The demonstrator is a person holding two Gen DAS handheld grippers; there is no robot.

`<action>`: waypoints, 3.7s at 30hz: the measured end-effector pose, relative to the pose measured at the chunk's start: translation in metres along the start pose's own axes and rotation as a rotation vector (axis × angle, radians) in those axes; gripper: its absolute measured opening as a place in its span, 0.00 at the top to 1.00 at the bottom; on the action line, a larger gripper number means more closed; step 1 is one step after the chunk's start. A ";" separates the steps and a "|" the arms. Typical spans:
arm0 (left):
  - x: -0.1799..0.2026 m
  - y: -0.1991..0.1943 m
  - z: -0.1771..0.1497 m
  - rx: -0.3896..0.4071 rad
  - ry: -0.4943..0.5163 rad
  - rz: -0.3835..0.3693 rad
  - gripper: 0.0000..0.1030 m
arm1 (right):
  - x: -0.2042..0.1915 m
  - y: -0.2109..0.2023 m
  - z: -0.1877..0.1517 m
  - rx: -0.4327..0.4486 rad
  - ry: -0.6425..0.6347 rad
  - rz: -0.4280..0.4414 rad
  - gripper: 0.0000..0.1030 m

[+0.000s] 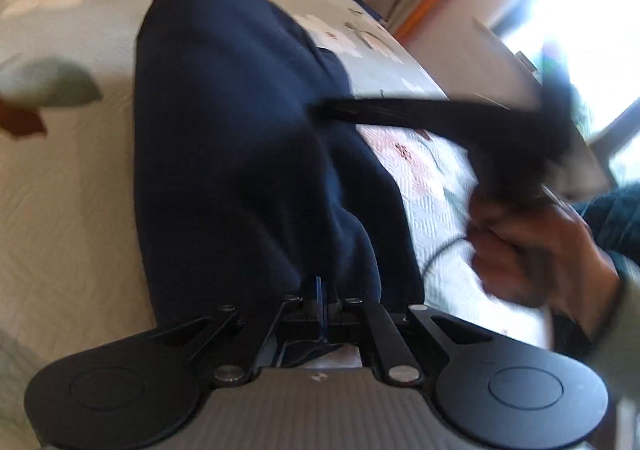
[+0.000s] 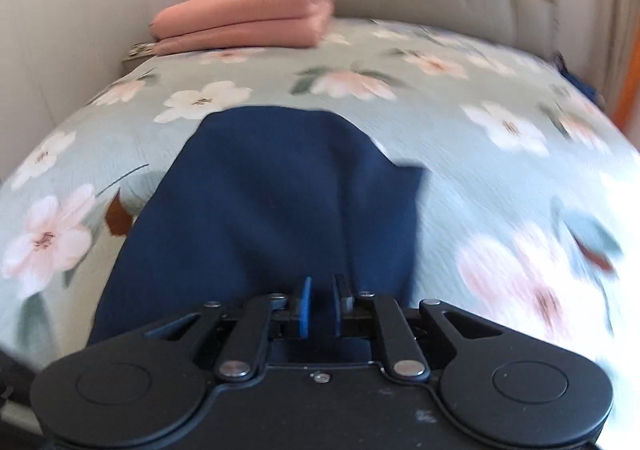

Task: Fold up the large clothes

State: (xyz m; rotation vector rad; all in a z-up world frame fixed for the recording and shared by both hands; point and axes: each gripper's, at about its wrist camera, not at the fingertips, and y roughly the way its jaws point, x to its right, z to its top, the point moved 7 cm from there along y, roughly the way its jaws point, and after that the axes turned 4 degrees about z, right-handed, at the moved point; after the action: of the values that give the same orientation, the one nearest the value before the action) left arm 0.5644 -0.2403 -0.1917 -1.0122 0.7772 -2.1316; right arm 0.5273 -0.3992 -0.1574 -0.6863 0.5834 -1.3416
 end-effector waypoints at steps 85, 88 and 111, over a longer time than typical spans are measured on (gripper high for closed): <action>-0.011 -0.098 0.034 0.277 -0.098 0.061 0.38 | -0.046 -0.164 -0.061 0.220 0.485 0.413 0.67; -0.012 -0.142 0.006 0.302 -0.138 0.035 0.38 | -0.081 -0.201 -0.072 0.229 0.469 0.426 0.68; -0.110 -0.238 -0.206 0.397 -0.261 0.104 0.36 | -0.163 -0.211 -0.239 0.097 0.418 0.358 0.35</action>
State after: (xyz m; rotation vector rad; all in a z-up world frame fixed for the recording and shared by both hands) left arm 0.3796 0.0367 -0.1749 -0.9822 0.2592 -1.9123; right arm 0.1883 -0.2832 -0.1642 -0.2026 0.9216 -1.1678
